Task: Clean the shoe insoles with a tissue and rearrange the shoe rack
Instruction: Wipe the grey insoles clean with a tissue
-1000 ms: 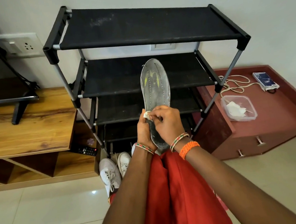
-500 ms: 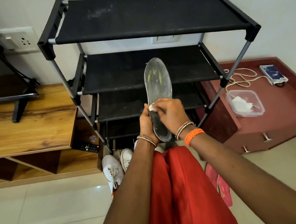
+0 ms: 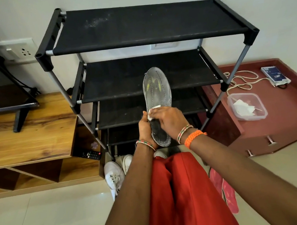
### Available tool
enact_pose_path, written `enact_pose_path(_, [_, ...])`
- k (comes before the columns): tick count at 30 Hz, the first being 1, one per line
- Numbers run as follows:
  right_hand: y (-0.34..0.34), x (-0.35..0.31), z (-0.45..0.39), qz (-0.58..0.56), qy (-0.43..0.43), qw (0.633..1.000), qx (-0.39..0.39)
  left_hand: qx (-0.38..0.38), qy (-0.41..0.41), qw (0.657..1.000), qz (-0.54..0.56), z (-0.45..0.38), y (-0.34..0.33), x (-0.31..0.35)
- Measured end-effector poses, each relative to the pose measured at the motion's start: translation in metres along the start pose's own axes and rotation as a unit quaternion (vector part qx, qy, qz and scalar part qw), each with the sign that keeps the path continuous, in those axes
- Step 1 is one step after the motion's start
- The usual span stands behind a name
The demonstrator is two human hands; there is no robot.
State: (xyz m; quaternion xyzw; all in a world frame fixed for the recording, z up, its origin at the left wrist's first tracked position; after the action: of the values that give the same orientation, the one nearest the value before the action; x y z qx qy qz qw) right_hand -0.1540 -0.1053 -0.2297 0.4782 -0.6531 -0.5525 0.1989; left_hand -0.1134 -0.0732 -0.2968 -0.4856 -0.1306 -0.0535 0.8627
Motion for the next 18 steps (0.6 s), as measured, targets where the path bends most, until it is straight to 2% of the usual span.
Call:
enact_pose_path(3, [0.005, 0.026, -0.021, -0.005, -0.104, 0.995, -0.005, 0.007, -0.002, 1.0, -0.03, 0.002, 0.001, -0.003])
enact_pose_path(5, [0.005, 0.028, -0.026, -0.015, -0.14, 0.99, -0.011, 0.01, -0.003, 0.999, -0.044, 0.005, 0.001, -0.002])
enact_pose_path(13, [0.008, -0.021, 0.011, -0.115, -0.07, 0.991, 0.026, 0.01, -0.052, 0.998, -0.025, 0.004, 0.009, 0.005])
enact_pose_path(18, [0.018, 0.023, -0.028, -0.104, -0.151, 0.981, 0.064, -0.01, -0.009, 0.998, -0.065, 0.011, 0.003, -0.008])
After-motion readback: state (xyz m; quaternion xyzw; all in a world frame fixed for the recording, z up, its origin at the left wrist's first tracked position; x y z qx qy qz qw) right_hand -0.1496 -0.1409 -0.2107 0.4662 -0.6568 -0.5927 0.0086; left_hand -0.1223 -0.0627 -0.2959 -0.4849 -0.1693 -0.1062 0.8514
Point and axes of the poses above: each hand's wrist, its own z-axis away from the middle knuckle, its own y-axis out of the back of the hand, x = y × z, the point moved 6 cm from there along -z, towards the middle knuckle, and after that the axes turned 7 degrees about z, right-handed, at the moved point
